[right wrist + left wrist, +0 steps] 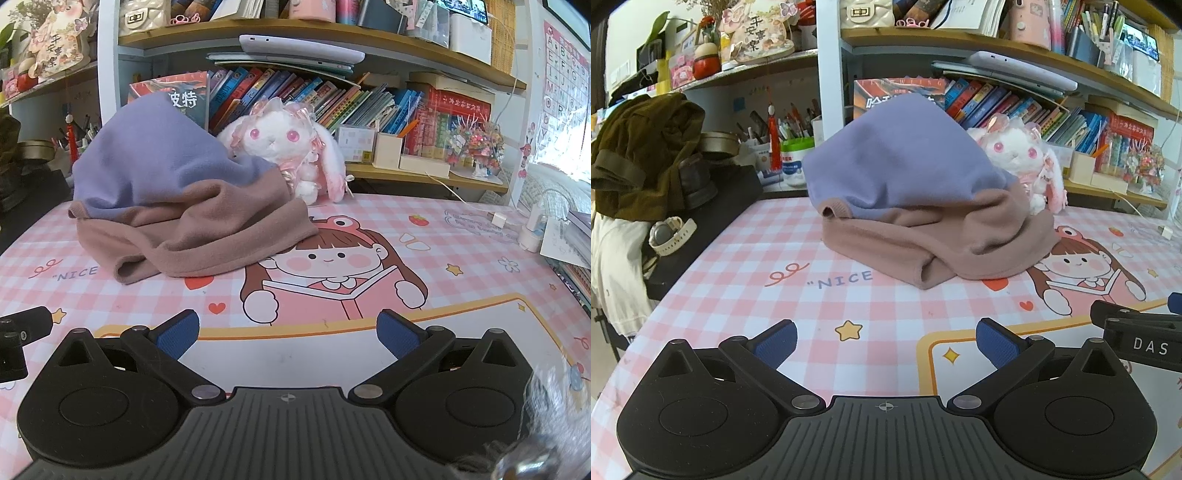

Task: Fold clothes

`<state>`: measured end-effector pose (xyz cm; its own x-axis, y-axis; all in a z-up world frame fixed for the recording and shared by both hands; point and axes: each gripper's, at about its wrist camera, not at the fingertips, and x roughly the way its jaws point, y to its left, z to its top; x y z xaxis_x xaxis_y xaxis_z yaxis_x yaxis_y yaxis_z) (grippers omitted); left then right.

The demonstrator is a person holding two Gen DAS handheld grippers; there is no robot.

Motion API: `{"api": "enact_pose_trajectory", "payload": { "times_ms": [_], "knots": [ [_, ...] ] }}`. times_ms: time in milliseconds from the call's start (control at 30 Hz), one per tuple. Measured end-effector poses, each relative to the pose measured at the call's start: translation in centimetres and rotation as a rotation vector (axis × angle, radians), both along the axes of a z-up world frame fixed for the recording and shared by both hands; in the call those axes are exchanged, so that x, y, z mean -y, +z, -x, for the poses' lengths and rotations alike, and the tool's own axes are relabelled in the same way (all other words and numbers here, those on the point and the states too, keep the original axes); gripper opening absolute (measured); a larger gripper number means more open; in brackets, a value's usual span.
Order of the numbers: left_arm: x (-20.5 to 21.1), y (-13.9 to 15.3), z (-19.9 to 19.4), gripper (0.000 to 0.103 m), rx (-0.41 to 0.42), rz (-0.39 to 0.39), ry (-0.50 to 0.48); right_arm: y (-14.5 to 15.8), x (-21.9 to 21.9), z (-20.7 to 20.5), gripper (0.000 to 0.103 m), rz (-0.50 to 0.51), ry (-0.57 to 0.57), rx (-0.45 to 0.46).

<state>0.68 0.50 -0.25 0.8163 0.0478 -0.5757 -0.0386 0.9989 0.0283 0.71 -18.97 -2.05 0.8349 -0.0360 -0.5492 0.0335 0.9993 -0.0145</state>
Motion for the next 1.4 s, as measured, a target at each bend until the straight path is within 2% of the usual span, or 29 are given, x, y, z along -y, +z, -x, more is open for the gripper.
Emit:
{"api": "enact_pose_trajectory", "payload": {
  "times_ms": [1400],
  "knots": [
    [-0.6, -0.2, 0.6, 0.103, -0.036, 0.006, 0.010, 0.1, -0.3, 1.0, 0.103, -0.003, -0.014, -0.015]
  ]
}}
